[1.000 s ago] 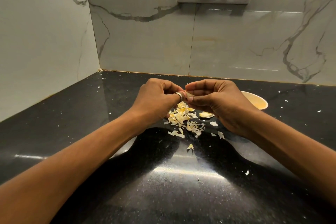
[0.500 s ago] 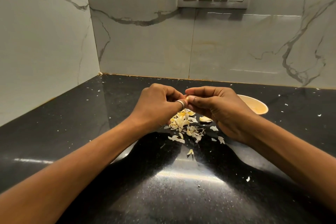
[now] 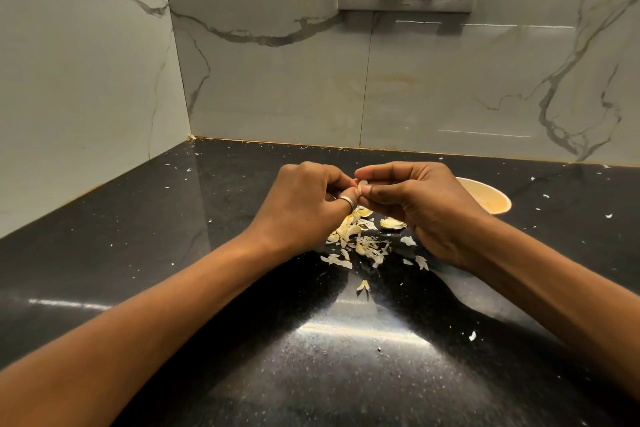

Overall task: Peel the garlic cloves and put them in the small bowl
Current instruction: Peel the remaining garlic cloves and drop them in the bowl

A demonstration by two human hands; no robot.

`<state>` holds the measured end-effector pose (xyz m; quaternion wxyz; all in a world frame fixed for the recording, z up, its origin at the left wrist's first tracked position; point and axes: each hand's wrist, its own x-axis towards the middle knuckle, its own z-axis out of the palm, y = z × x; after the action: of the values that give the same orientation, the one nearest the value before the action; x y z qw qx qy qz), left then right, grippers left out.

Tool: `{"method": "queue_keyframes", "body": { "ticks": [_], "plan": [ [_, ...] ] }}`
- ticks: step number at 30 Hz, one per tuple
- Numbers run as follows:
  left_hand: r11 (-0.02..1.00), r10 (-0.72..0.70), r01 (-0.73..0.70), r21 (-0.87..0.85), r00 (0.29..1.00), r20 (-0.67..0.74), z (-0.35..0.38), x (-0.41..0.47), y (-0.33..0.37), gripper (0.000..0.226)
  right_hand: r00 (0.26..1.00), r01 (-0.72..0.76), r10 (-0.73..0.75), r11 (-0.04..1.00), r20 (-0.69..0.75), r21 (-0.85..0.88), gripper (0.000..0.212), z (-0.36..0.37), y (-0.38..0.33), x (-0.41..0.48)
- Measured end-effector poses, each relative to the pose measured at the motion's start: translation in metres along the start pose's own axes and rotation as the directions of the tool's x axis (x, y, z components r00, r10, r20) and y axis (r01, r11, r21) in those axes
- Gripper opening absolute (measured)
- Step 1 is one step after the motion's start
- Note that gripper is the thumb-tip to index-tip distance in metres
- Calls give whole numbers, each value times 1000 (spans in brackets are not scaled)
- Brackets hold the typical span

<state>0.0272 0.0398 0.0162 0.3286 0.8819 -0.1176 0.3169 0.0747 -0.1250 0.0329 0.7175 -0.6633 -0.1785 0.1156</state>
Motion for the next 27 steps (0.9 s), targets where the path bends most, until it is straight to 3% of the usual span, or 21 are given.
{"method": "queue_keyframes", "body": {
  "ticks": [8, 14, 27],
  "plan": [
    [991, 68, -62, 121, 997, -46, 4, -2, -2, 8, 1000, 4, -2, 997, -25, 77, 17, 4, 2, -1],
    [989, 76, -67, 134, 995, -65, 6, -3, -3, 24, 1000, -2, 4, 996, -30, 88, 17, 6, 1, -2],
    [993, 66, -62, 102, 997, -35, 2, 2, -4, 6, 999, -50, 49, 995, 17, 87, 20, 7, -6, -5]
  ]
}}
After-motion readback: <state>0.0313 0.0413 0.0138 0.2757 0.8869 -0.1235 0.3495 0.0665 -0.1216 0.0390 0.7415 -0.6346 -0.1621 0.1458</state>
